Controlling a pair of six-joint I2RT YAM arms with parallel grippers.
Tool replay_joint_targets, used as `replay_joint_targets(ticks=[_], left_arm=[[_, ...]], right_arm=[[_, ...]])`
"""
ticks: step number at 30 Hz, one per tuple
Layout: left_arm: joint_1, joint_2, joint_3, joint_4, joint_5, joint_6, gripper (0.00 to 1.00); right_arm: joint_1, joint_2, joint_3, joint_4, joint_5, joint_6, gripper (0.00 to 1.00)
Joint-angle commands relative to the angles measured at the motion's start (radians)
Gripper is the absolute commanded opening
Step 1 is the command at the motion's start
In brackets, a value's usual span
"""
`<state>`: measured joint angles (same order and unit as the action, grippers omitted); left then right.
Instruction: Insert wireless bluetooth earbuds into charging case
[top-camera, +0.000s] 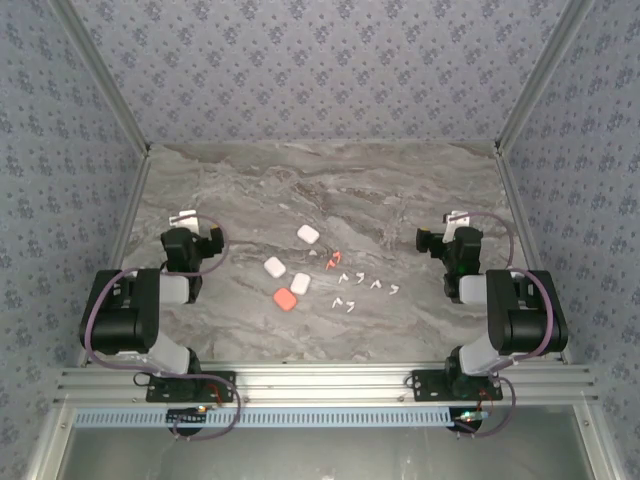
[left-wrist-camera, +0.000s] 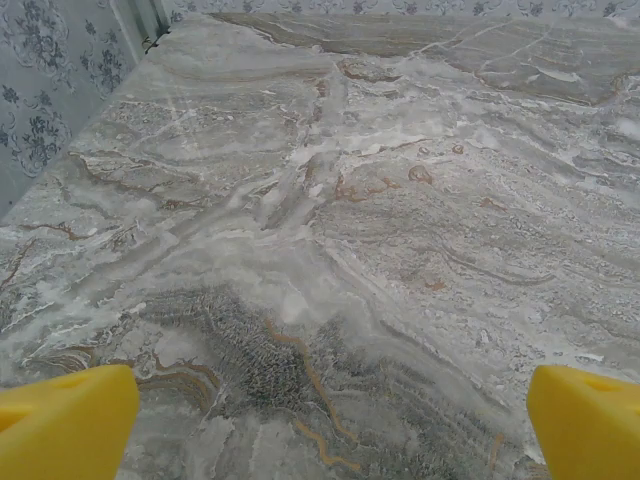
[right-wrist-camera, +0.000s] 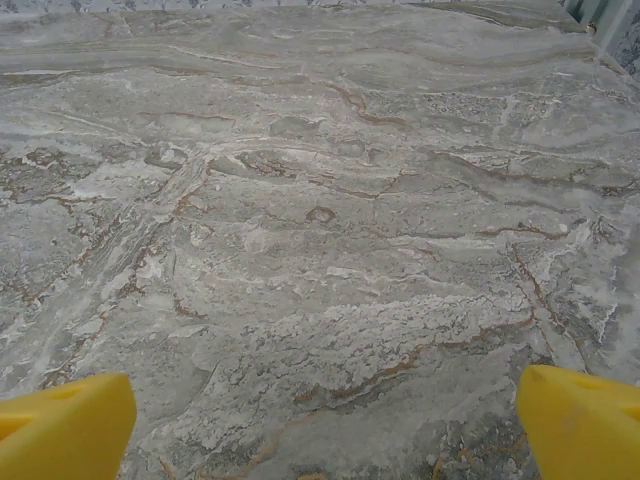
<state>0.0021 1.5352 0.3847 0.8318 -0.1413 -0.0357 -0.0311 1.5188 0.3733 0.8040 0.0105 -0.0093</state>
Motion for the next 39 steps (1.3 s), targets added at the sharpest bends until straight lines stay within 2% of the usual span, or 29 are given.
replay_joint_targets(ticks=[1,13,16,19,23,26,29,31,34,39], left_arm=[[0.005,-0.003,0.017,0.001,0.017,-0.009,0.99],[0.004,-0.003,0.016,0.005,0.016,-0.01,0.99],[0.001,-0.048,0.01,-0.017,-0.063,-0.038,0.99],[0.0,-0.16,-0.003,-0.086,-0.06,-0.03,0.99],[-0.002,-0.353,0.06,-0.363,-0.022,-0.09,0.99],[-0.006,-0.453,0.144,-0.629,0.051,-0.221,0.99],[-0.008,-0.506,0.204,-0.84,0.128,-0.433,0.99],[-0.01,-0.519,0.209,-0.886,0.222,-0.555,0.99],[-0.013,-0.519,0.21,-0.912,0.319,-0.661,0.99],[-0.017,-0.489,0.248,-0.946,0.418,-0.687,0.99]], right_arm=[[-0.006,0.004,0.019,0.0,-0.001,-0.014,1.0],[-0.007,0.003,0.018,0.002,-0.003,-0.012,1.0],[-0.017,-0.029,0.033,-0.049,0.04,0.018,1.0],[-0.039,-0.124,0.08,-0.214,0.026,0.039,0.98],[-0.03,-0.275,0.117,-0.407,0.011,0.07,1.0],[0.033,-0.344,0.203,-0.636,0.013,0.091,1.0],[0.141,-0.365,0.287,-0.82,0.053,0.134,1.0],[0.227,-0.361,0.332,-0.904,0.064,0.169,1.0],[0.355,-0.315,0.395,-0.979,0.072,0.196,1.0],[0.558,-0.124,0.558,-1.067,0.078,0.184,1.0]])
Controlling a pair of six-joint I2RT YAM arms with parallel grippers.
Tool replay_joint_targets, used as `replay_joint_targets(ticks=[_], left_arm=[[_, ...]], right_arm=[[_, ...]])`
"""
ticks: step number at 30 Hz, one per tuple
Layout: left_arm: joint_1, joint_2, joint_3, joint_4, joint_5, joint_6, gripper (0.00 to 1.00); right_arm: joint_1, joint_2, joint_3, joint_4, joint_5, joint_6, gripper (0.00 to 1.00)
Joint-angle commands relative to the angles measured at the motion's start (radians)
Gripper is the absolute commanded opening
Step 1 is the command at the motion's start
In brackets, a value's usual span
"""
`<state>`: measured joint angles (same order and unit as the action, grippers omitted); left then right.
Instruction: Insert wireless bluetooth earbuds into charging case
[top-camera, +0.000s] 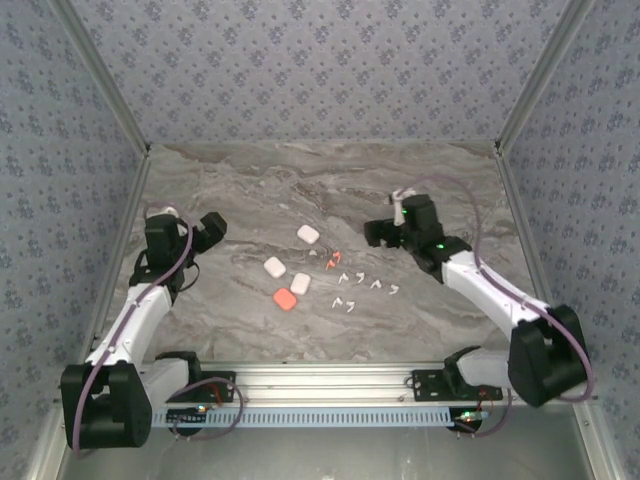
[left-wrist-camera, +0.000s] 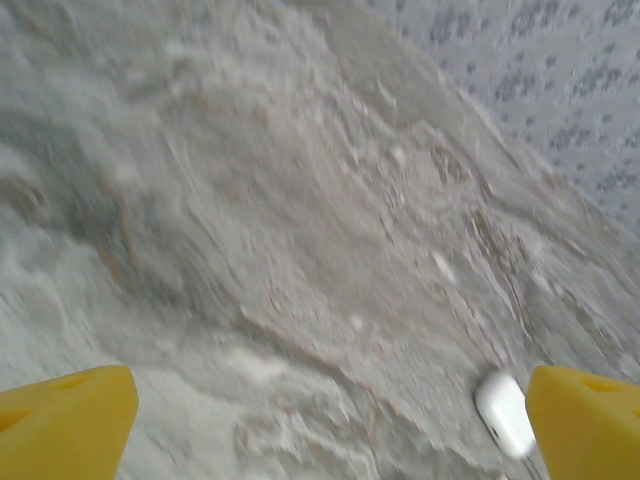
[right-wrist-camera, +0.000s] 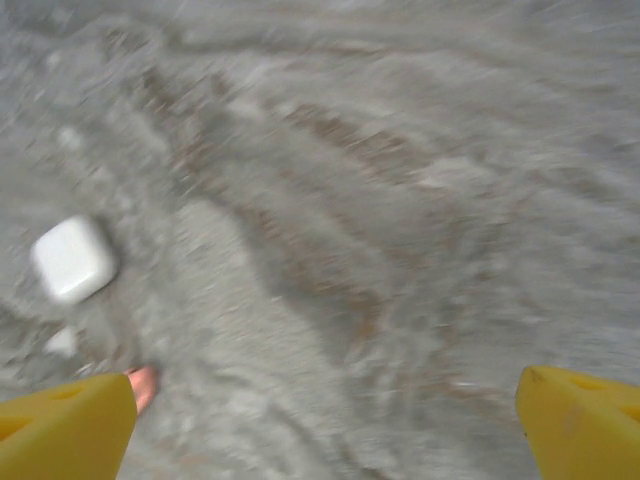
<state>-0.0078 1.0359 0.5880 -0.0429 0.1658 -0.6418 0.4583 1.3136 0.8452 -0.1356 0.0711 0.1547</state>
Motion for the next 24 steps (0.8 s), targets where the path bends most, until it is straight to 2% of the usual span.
replay_joint_targets(ticks=[1,5,12,17,24], left_arm=[[-0.011,0.015,0.051,-0.075,0.121,-0.081,0.99],[-0.02,0.019,0.048,-0.068,0.132,-0.092,0.99],[-0.032,0.018,0.036,-0.045,0.15,-0.108,0.99],[-0.033,0.011,0.036,-0.045,0.143,-0.104,0.99],[-0.033,0.006,0.038,-0.043,0.135,-0.102,0.99]], right_arm=[[0.103,0.139,0.131,-0.143,0.018,0.008,1.0],[0.198,0.364,0.322,-0.218,0.014,-0.045,0.97],[0.27,0.672,0.627,-0.295,0.007,-0.102,0.95],[0.279,0.797,0.749,-0.341,0.023,-0.119,0.93],[0.279,0.89,0.845,-0.381,0.016,-0.142,0.87]])
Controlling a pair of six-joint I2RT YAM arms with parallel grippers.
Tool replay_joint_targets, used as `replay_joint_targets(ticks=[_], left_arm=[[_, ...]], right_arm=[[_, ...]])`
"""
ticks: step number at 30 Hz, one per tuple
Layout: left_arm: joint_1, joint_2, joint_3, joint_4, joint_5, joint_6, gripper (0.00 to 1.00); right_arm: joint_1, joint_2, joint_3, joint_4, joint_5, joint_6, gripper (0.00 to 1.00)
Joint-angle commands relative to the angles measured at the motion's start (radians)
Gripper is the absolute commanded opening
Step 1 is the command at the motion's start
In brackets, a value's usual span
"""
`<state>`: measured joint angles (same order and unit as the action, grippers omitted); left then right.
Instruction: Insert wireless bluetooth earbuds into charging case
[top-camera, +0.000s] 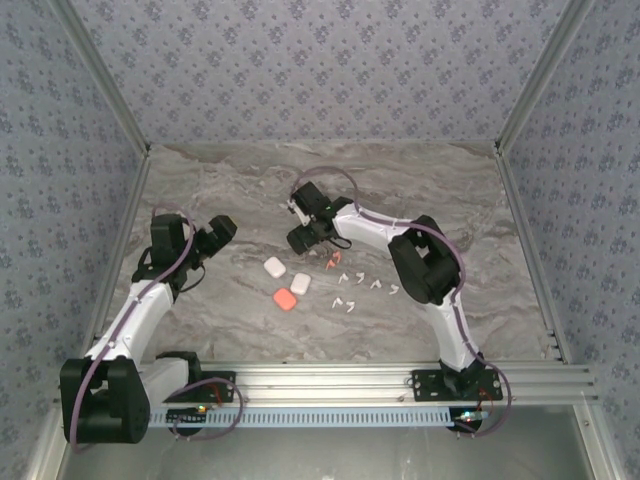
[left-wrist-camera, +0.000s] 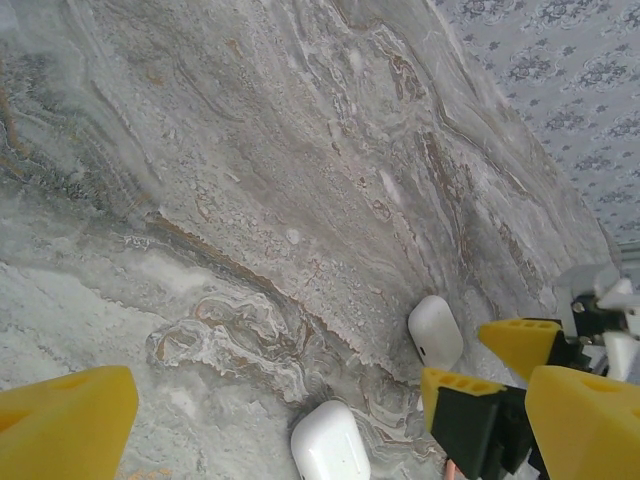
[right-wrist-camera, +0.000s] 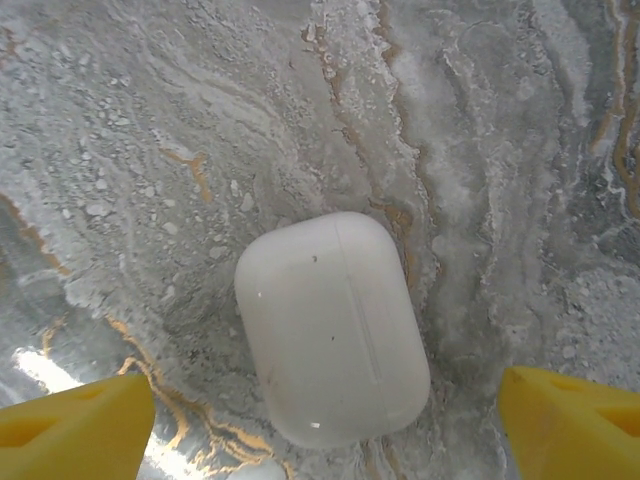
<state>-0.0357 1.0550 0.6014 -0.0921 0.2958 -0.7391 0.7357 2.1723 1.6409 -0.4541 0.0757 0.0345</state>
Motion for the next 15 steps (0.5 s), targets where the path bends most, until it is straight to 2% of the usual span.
replay_joint_targets(ticks=[1,11,15], left_arm=[[-0.006,-0.015,0.026,0.006,0.005,-0.006,0.99],[-0.005,-0.027,0.028,0.002,0.001,-0.01,0.99],[-0.006,-0.027,0.028,-0.001,0.001,-0.008,0.99]], right_arm=[[0.002,0.043,0.058,-0.068,0.007,-0.023,0.85],[-0.002,0.106,0.1,-0.085,-0.005,-0.031,0.71],[-0.001,0.107,0.096,-0.091,-0.014,-0.047,0.6]])
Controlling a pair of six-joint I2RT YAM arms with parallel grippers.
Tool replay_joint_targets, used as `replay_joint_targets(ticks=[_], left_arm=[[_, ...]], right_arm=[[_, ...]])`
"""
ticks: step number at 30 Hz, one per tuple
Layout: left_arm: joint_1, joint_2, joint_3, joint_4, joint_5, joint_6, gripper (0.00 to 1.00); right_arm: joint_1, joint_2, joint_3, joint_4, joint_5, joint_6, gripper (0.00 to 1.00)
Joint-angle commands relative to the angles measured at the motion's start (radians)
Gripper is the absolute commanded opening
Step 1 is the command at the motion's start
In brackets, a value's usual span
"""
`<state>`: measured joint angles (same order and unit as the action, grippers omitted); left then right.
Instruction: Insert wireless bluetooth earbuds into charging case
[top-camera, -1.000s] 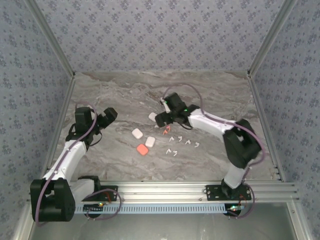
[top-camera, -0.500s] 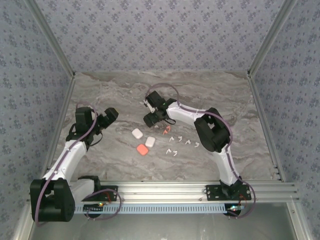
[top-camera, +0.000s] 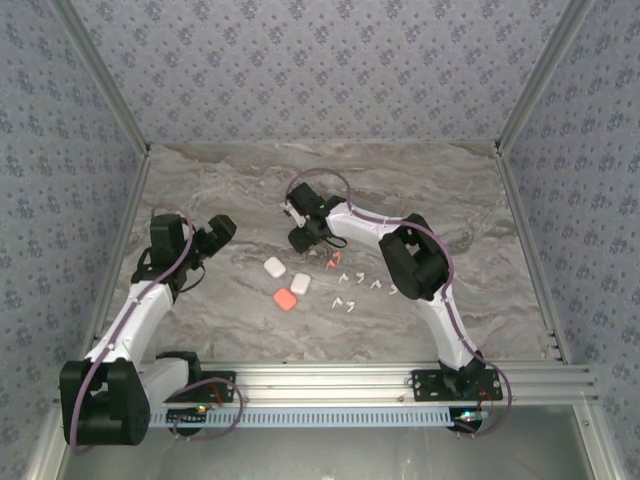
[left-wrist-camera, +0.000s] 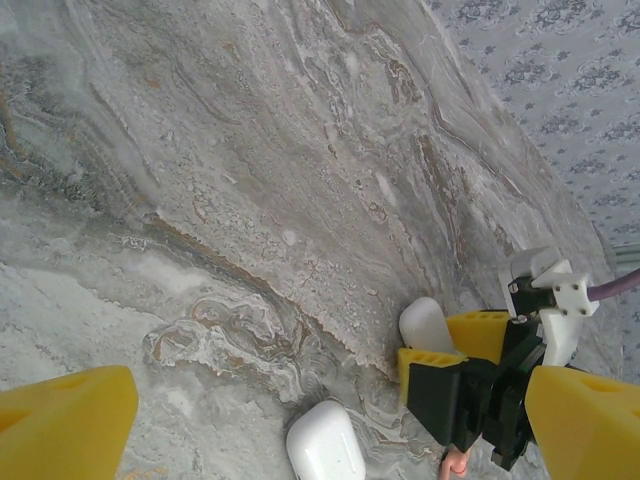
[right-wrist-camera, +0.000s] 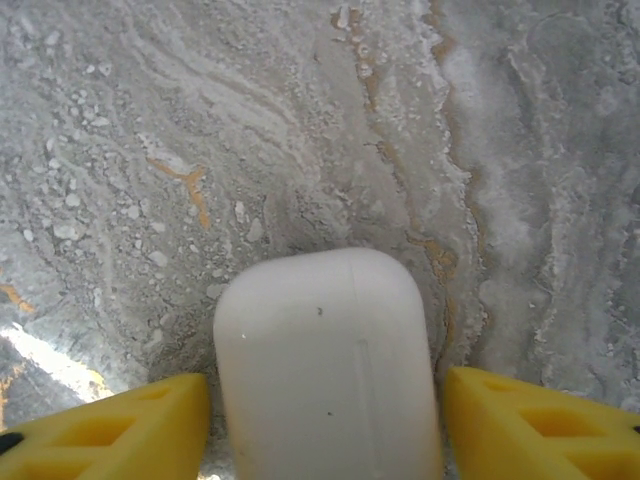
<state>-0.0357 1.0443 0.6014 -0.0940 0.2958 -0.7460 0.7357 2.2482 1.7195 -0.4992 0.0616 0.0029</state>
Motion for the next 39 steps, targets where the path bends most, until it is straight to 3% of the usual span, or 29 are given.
replay_joint_targets(ticks=[1,7,12,18,28,39], left_arm=[[-0.005,-0.016,0.029,-0.002,0.003,0.0,0.99],[-0.007,-0.017,0.042,-0.012,0.025,0.003,0.99],[-0.03,0.003,0.099,0.012,0.189,0.028,0.99],[-0.156,0.047,0.218,0.014,0.363,0.054,0.94],[-0.392,0.186,0.377,0.088,0.424,0.071,0.76],[-0.514,0.351,0.475,0.168,0.518,0.081,0.66]], right_arm=[[-0.001,0.027,0.011,-0.044,-0.001,-0.02,0.58],[-0.001,-0.071,-0.067,0.017,0.02,-0.056,0.49],[-0.001,-0.28,-0.245,0.146,0.025,-0.103,0.47],[0.008,-0.645,-0.588,0.371,0.028,-0.184,0.47],[0.04,-1.096,-0.87,0.498,0.032,-0.413,0.46],[0.05,-1.214,-0.909,0.495,0.032,-0.538,0.47]])
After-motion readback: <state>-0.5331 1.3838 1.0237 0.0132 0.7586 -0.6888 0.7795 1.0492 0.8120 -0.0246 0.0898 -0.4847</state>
